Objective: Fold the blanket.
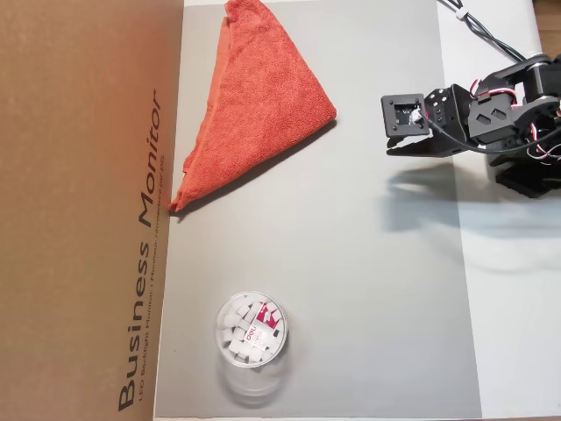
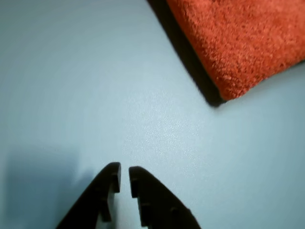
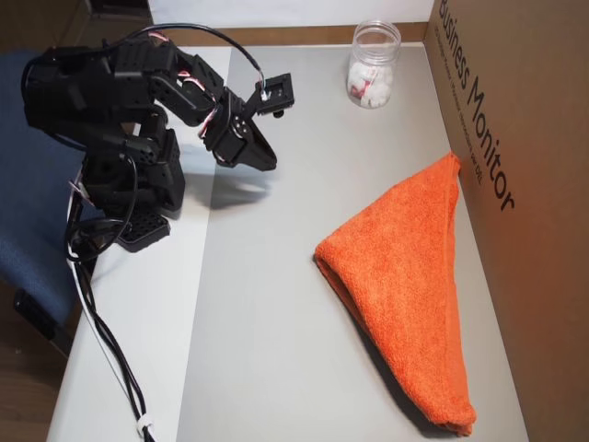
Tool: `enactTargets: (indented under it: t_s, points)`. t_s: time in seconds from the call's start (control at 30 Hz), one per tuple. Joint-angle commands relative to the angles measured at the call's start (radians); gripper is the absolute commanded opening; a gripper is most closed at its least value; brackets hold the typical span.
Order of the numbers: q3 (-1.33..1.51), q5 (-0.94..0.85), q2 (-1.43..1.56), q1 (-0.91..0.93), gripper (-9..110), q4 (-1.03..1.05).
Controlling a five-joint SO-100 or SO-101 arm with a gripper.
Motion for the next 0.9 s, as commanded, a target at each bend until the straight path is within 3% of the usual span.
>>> enactTargets:
  t_s: [0.0, 0.23, 0.87]
  points:
    - [0.005, -0.002, 0.02, -0.005, 0, 0.017]
    - [0.005, 0.009, 0.02, -0.005, 0, 0.199]
    - [0.051, 0.017, 0.032, -0.005, 0, 0.219]
